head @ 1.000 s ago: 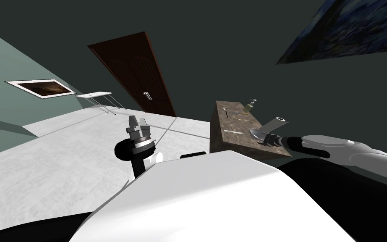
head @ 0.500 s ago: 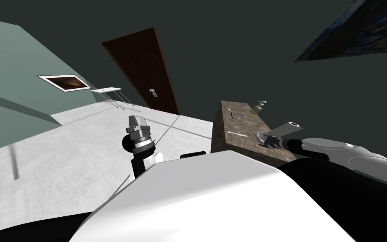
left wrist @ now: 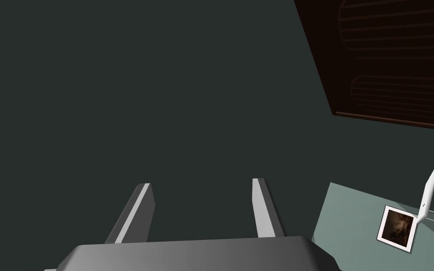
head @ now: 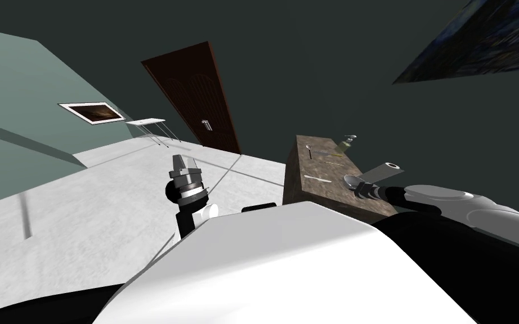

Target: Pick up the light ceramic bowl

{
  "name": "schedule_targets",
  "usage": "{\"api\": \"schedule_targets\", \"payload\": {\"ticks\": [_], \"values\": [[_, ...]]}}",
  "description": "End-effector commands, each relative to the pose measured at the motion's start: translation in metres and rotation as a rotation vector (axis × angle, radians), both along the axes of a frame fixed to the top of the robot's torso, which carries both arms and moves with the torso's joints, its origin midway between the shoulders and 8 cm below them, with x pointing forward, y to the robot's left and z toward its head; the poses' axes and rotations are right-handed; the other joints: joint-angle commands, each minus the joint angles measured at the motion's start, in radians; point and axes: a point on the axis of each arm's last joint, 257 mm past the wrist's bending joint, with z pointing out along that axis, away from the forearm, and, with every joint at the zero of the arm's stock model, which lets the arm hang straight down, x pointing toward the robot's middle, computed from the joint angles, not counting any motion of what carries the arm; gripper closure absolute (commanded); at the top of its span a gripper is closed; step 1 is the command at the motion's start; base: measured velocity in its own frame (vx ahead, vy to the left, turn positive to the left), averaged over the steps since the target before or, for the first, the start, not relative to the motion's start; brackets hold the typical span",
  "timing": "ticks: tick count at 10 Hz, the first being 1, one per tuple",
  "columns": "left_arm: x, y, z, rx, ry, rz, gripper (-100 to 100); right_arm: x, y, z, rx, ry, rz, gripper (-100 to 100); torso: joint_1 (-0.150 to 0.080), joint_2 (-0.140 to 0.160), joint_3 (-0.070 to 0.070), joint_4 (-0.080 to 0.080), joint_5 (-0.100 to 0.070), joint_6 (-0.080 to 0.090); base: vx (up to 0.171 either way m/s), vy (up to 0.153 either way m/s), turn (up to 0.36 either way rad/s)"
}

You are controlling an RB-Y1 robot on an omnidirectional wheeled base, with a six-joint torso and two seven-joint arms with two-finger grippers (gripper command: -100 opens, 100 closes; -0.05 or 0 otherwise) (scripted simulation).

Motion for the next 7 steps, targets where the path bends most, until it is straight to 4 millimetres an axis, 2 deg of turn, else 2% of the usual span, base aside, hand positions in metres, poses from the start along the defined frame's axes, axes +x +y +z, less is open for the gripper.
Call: {"api": "schedule_targets", "payload": {"ticks": [1,2,3,5,6,7], "values": [[0.0,0.0,0.0,0.0,0.0,0.0,0,0.0,0.0,0.0,0.0,0.0,0.0,100,0.0,0.0,0.0,0.0,0.0,0.0,0.0,0.0,0.0],[0.0,0.0,0.0,0.0,0.0,0.0,0,0.0,0.0,0.0,0.0,0.0,0.0,0,0.0,0.0,0.0,0.0,0.0,0.0,0.0,0.0,0.0],[0.0,0.0,0.0,0.0,0.0,0.0,0,0.003,0.001,0.003,-0.002,0.002,0.017,100,0.0,0.0,0.0,0.0,0.0,0.0,0.03,-0.001,-0.172],[0.0,0.0,0.0,0.0,0.0,0.0,0,0.015,0.009,0.013,-0.002,0.003,0.069,100,0.001,-0.002,-0.001,-0.001,0.001,0.003,0.084,0.019,-0.32],[0.0,0.0,0.0,0.0,0.0,0.0,0,0.009,0.004,0.01,-0.004,0.001,0.048,100,0.003,-0.003,-0.002,-0.001,0.001,0.002,0.041,0.027,-0.074],[0.0,0.0,0.0,0.0,0.0,0.0,0,0.009,0.005,0.01,-0.003,0.004,0.051,0,0.003,-0.003,-0.002,-0.001,0.001,-0.001,0.0,0.0,0.0]]}}
